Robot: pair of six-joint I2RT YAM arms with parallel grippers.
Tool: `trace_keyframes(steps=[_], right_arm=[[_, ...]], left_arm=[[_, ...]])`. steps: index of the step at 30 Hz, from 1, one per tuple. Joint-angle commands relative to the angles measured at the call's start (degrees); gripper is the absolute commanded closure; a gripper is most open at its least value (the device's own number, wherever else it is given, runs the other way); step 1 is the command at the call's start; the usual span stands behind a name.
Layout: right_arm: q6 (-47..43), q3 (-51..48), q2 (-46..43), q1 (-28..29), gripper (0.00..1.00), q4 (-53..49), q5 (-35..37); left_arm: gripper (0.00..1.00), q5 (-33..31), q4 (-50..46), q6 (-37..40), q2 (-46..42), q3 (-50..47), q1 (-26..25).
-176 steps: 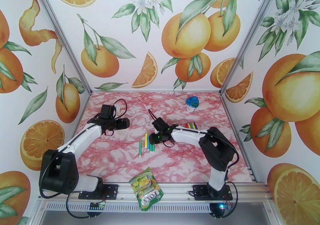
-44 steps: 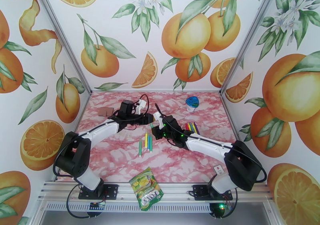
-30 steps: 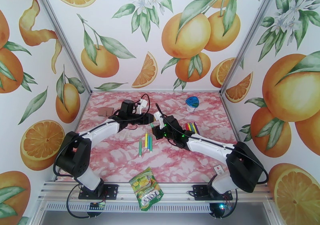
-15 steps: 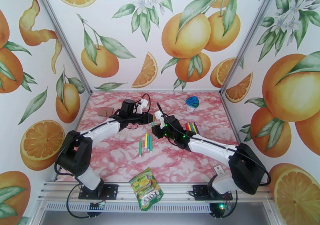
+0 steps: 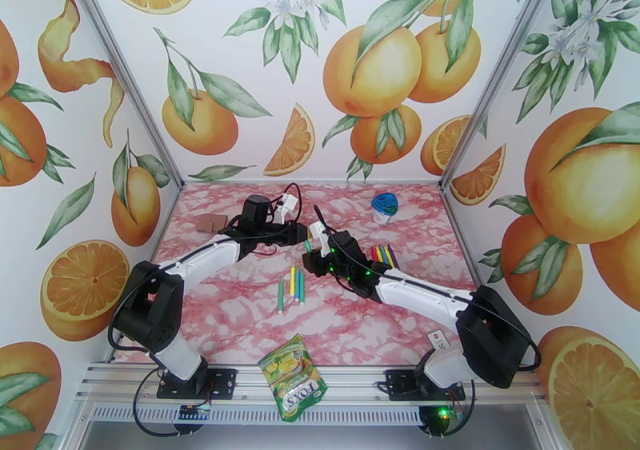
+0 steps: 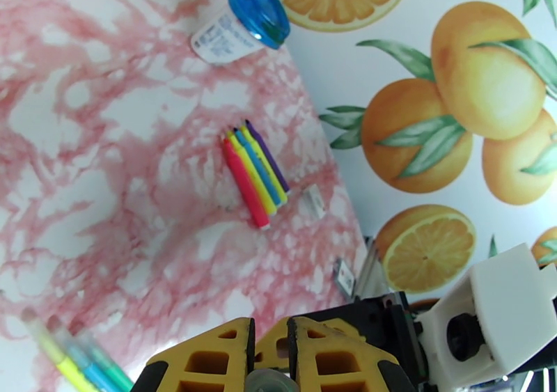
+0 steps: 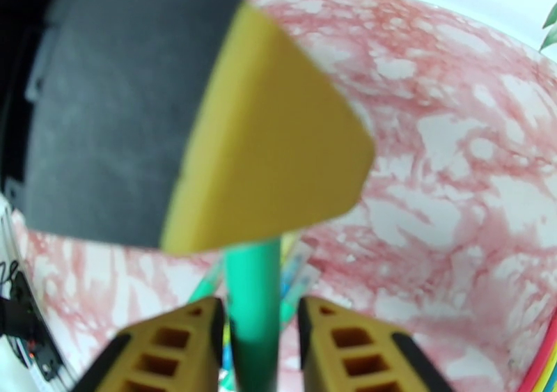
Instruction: Open the pen caps
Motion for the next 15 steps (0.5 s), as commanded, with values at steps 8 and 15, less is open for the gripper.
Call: trace_keyframes(steps=[8,15], right_arm=[[-0.57,-1.51,-0.62,0.09,0.84,2.12,-1.42],[-1.78,-3.29,-1.33,0.18,0.92,2.67,-1.83]], left_arm=[[1.0,-0.89,-0.44,-0.39,-2.39,2.16,-0.29],[1.0,-7.86,-5.78,0.41,-3.59,4.42,0.82]])
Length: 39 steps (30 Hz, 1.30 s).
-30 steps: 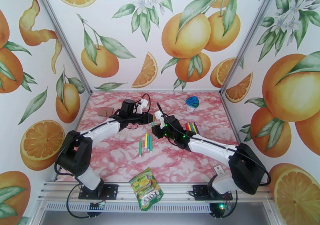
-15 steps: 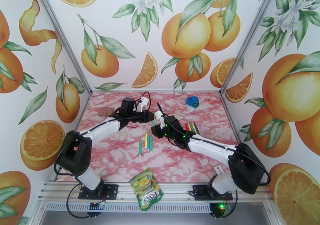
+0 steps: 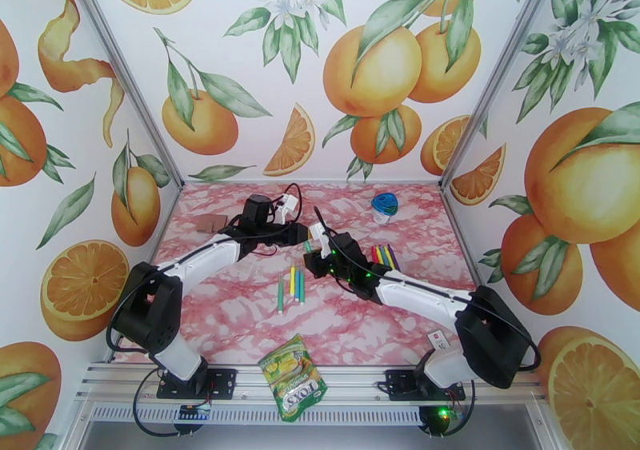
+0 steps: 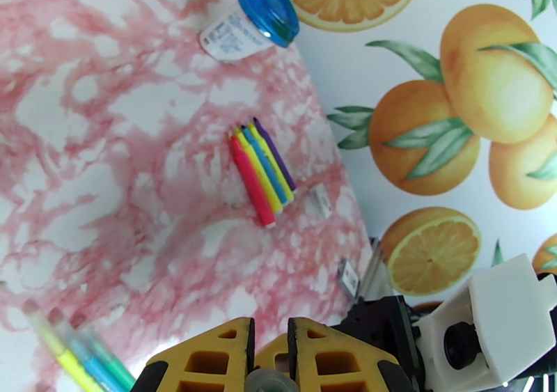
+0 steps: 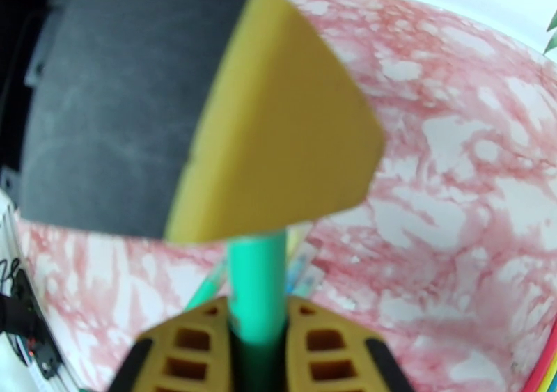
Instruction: Open the pen caps
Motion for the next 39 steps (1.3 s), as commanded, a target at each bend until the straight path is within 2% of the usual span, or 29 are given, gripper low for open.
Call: trace_keyframes(steps=[1,6,12,39], right_arm=[[-1.74,-1.75,-1.17,0.16,0.93,-0.3,-1.01],[-2.72,-3.05,-1.27,0.42,0.96,0.05,-1.1],[-3.58,-5.05,-1.51,1.1,1.0,1.45,-0.83],[-8.5,-8.28,-2.57,3.66,1.0,2.52,4.49]], left_arm=[[1.0,-5.91,-2.47,0.46,-2.96,3.37,1.31],[1.0,-9.57,-2.74,-1.25,-3.41,3.18,2.71],[1.0,-11.02,0.07,-4.31,-4.84,2.25,5.0],[1.0,-12.32,6.13,-11.03,-4.73,-0.06,10.78]])
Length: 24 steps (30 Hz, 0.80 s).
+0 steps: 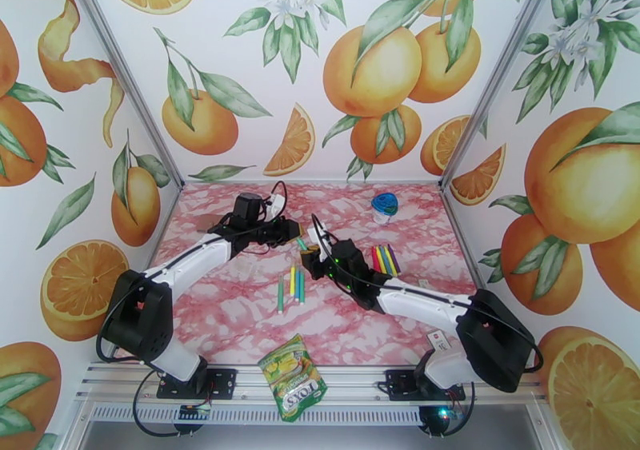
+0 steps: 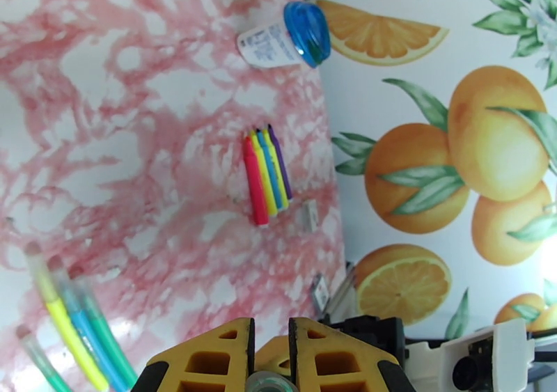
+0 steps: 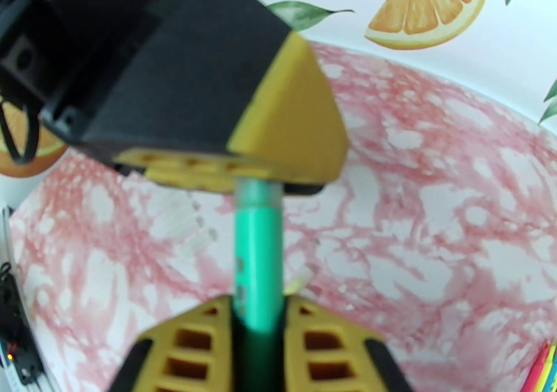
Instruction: Open the pen caps
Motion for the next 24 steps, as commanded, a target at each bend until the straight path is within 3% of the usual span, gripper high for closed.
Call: trace_keyframes(steps=[1,16,19,24], right_arm=[[-2.44,-3.52,-1.06,1.03,1.0,-9.38,0.53],[-3.19,-5.06,-1.92,1.39,1.0,-7.62,2.7],[-2.39,-4.71,-1.92,1.28,1.0,-7.87,3.63],[1.27,-3.51,-1.98,-0.89,1.0,-9.41,4.53]], left_arm=[[1.0,-11.79,9.96,-0.8,-1.35,0.91,7.34],[1.0,-10.9,13.02,-5.65,1.18,1.09,9.39],[1.0,-10.28,9.8,-2.4,1.31,2.2,9.41],[1.0,-12.43,-3.29,8.8,-0.58,4.68,9.36]])
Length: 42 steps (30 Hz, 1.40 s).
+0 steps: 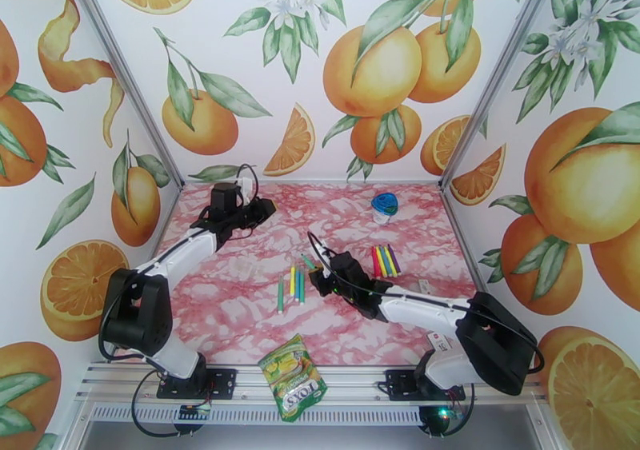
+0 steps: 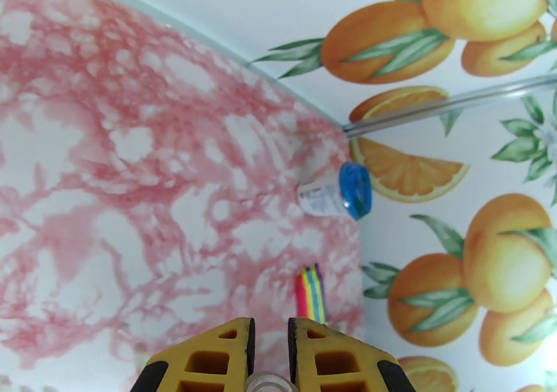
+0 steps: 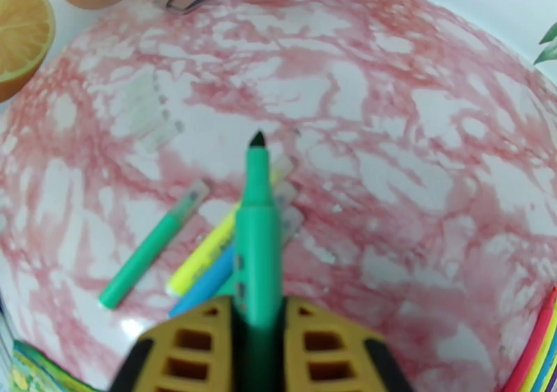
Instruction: Open the pen caps
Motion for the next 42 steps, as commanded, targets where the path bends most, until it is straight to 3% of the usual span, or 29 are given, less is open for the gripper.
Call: trace_keyframes(steps=[1,6,18,28,42], right_arm=[[3.3,1.64,-0.95,-2.12,1.0,-1.8,1.63],[7.75,2.07,-1.51,-6.59,1.0,-3.02,0.29],[11.75,4.72,0.54,-11.89,1.0,-11.97,10.05],[15.24,6.67,3.92,-15.75,1.0,-18.39,15.43],[16.48,8.01,9.09,-20.32,1.0,-20.64,15.73]], left_arm=[[1.0,-2.02,-10.8,9.9,-1.99,3.07,0.01],[1.0,-6.12,-25.37,21.19,-3.29,5.27,-0.77],[1.0,-15.46,-40.83,31.15,-1.42,6.34,-5.8],[1.0,-21.72,-44.71,32.47,5.18,8.25,-9.55],[1.0,-25.82,-45.74,32.73,11.82,8.6,-12.38]])
